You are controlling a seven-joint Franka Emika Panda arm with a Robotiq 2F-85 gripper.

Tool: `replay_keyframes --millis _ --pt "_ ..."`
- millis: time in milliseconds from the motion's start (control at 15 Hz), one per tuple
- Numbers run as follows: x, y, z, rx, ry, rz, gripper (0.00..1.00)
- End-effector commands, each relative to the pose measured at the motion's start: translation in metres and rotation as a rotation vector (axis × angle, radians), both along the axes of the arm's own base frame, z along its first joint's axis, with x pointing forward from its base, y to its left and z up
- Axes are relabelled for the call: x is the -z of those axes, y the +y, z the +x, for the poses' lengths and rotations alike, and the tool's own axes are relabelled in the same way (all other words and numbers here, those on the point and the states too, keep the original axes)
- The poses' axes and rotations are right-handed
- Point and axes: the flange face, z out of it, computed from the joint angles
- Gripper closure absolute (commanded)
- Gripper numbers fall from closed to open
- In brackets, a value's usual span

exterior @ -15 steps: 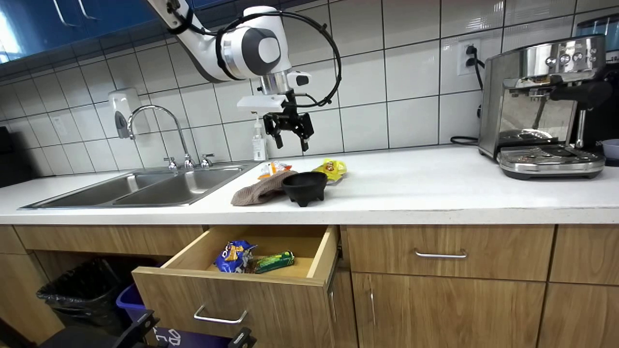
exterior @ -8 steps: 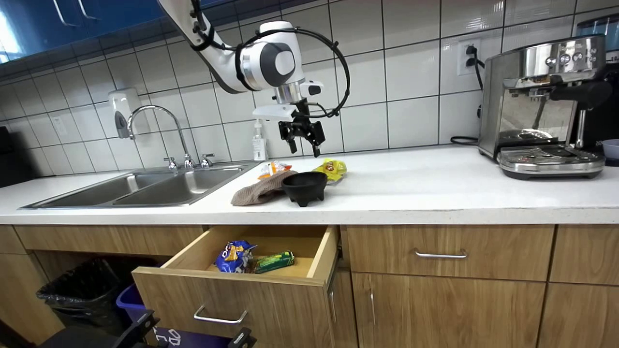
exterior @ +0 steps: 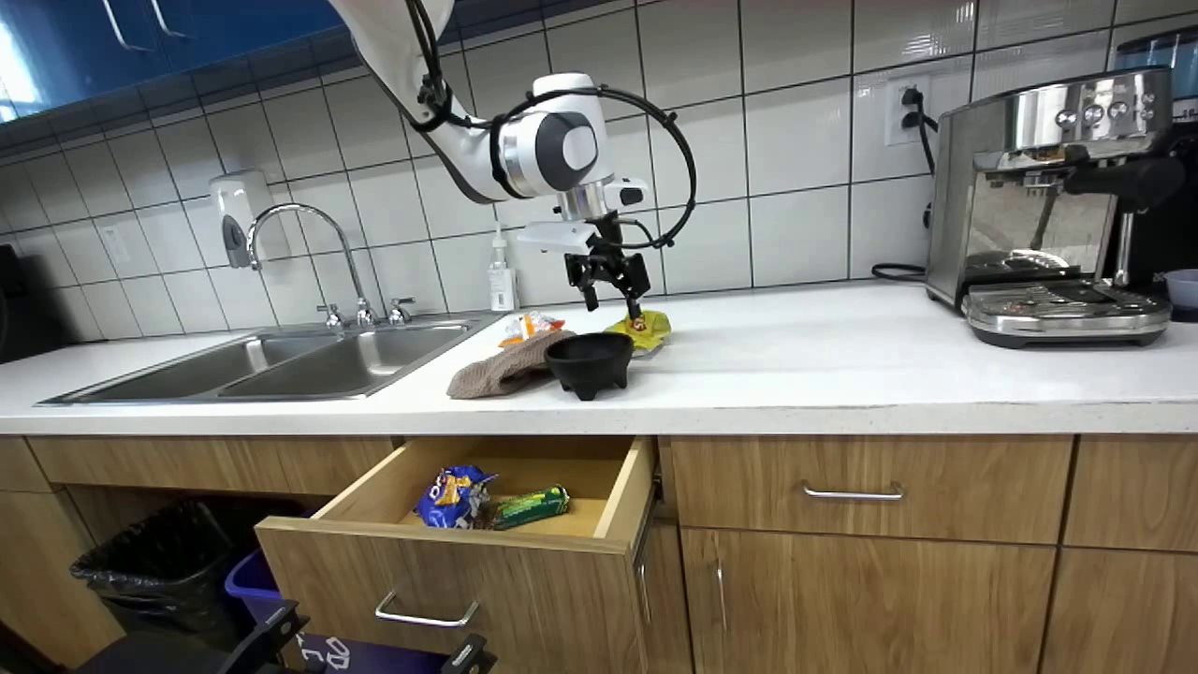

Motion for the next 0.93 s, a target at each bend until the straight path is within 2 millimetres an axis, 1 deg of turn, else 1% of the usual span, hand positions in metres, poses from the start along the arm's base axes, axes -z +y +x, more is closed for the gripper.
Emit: replay_keyframes --millis 0,267,333,400,867 --pt "0.0042 -0.0081 0.0163 0.034 0.030 0.003 0.00" --pt "0.0076 -0.0104 0.0216 0.036 0.039 0.002 0.00" --pt "0.0080 -0.0111 0.0225 0.035 0.038 0.002 0.21" --pt "0.0079 -0.0114 0.0230 0.033 0.036 0.001 0.26" --pt "0.0076 -0.0151 0.0219 0.033 0.035 0.000 0.82"
